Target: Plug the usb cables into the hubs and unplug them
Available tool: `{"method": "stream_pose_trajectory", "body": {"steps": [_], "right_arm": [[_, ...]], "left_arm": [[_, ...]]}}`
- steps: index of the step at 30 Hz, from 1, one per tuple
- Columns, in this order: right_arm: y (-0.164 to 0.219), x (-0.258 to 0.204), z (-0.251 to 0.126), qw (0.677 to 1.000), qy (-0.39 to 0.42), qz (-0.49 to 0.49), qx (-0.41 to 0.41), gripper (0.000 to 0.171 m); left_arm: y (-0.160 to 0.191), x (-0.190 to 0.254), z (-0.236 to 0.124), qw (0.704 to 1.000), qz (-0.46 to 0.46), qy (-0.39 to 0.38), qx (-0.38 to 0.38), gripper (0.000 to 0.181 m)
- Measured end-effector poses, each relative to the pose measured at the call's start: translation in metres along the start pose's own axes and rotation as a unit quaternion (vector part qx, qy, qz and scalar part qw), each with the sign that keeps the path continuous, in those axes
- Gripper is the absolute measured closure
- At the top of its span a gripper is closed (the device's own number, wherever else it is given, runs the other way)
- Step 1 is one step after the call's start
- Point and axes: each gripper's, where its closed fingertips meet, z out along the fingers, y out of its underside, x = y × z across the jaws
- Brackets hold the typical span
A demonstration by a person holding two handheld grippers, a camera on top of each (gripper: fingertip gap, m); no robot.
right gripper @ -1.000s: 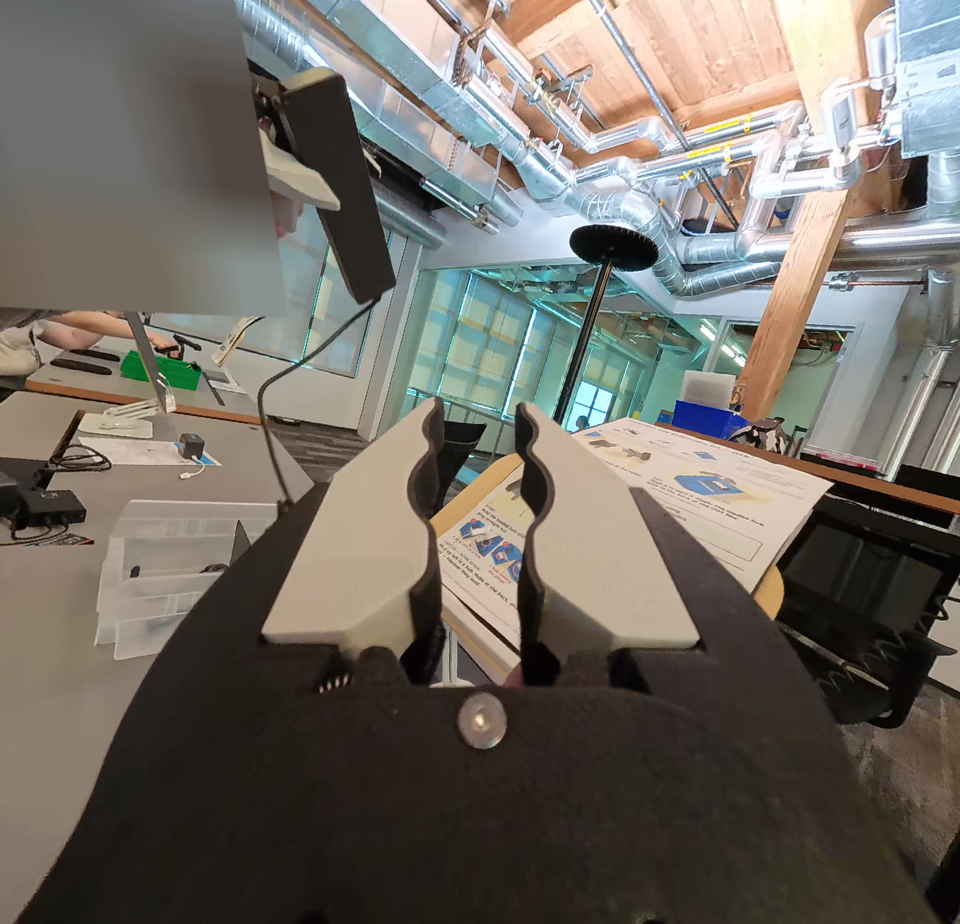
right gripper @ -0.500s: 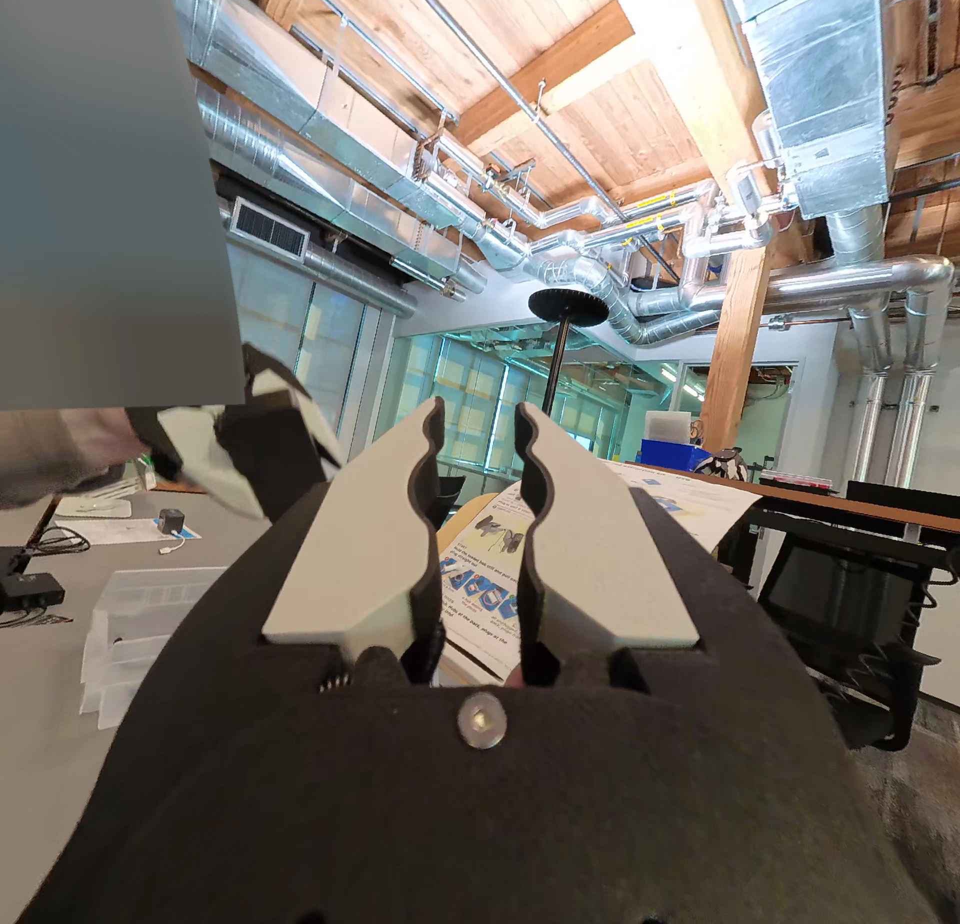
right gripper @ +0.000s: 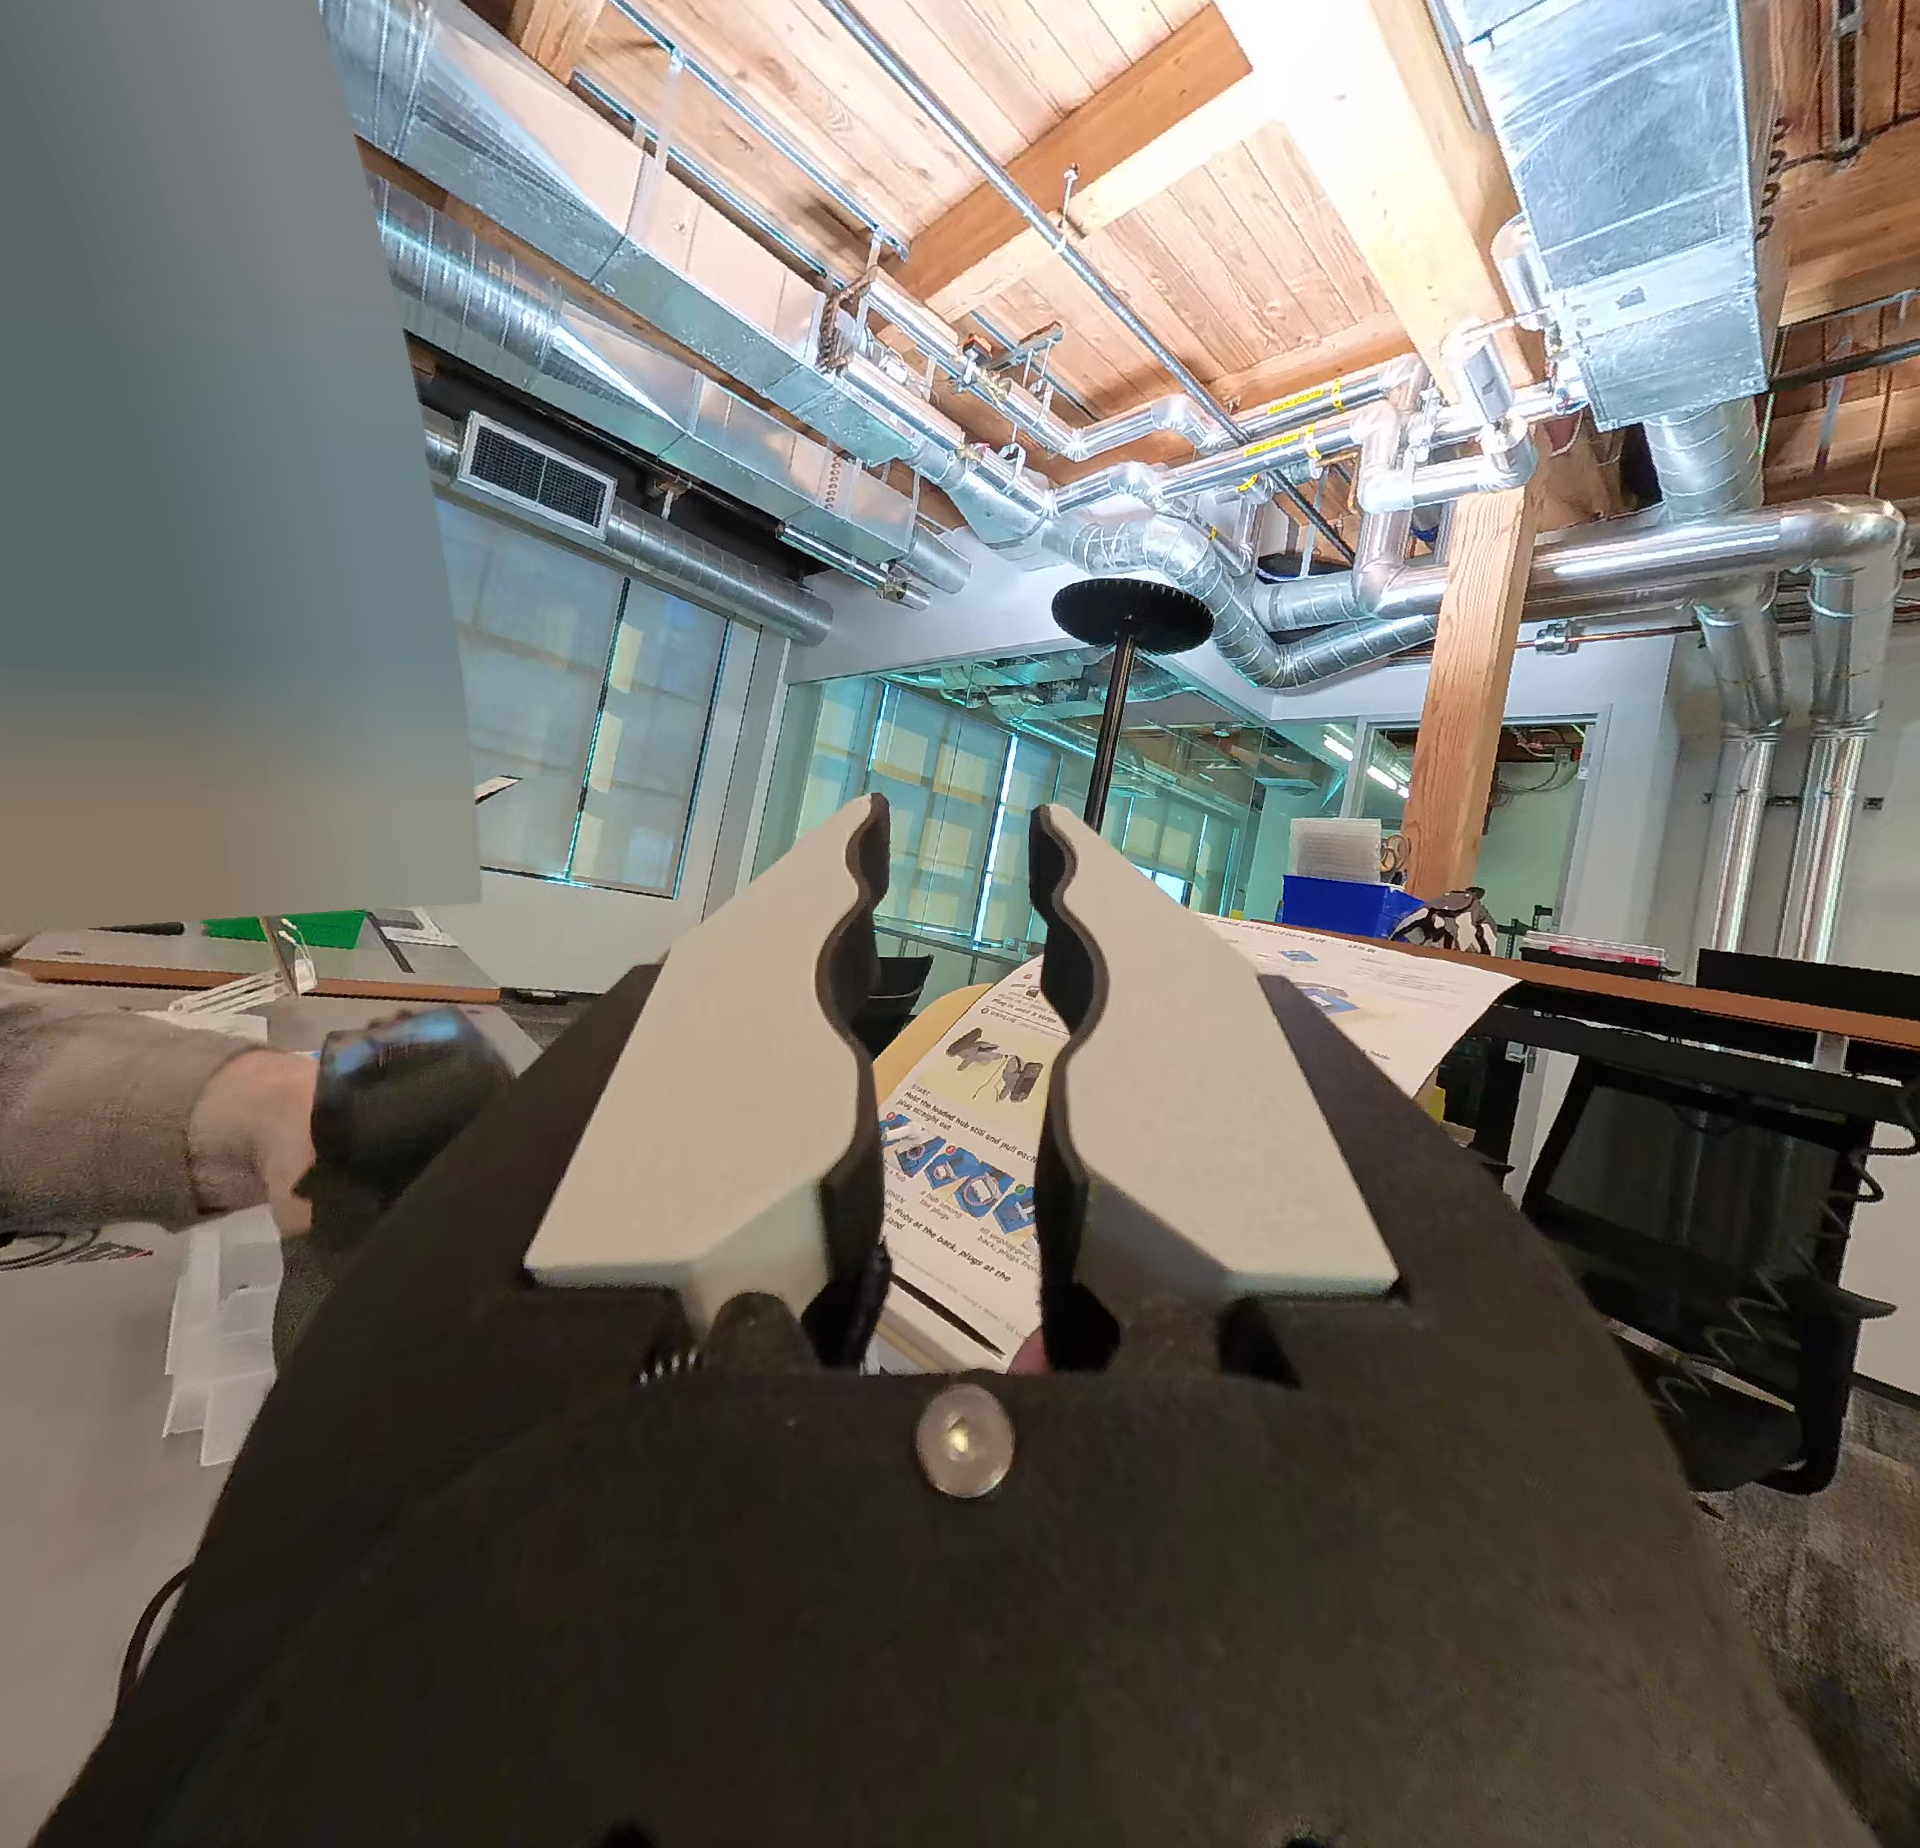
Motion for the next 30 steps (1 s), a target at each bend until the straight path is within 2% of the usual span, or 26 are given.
{"method": "stream_pose_trajectory", "body": {"steps": [6, 12, 15, 26, 30], "right_arm": [[0.001, -0.001, 0.001, 1.0, -0.002, -0.003, -0.004, 0.146], [0.001, 0.001, 0.0, 1.0, 0.0, -0.001, -0.003, 0.146], [0.002, 0.002, 0.001, 1.0, -0.001, 0.001, -0.003, 0.146], [0.004, 0.001, 0.002, 1.0, -0.006, 0.007, -0.002, 0.146], [0.002, 0.003, 0.0, 1.0, -0.007, 0.013, 0.004, 0.146]], "left_arm": [[0.034, 0.03, 0.064, 0.991, 0.094, 0.037, -0.088, 0.123], [0.053, 0.042, 0.098, 0.97, 0.191, 0.02, -0.148, 0.123], [0.061, 0.053, 0.107, 0.962, 0.213, 0.035, -0.17, 0.123], [0.062, 0.059, 0.109, 0.957, 0.219, 0.089, -0.169, 0.123], [0.069, 0.069, 0.106, 0.951, 0.201, 0.157, -0.175, 0.122]]}}
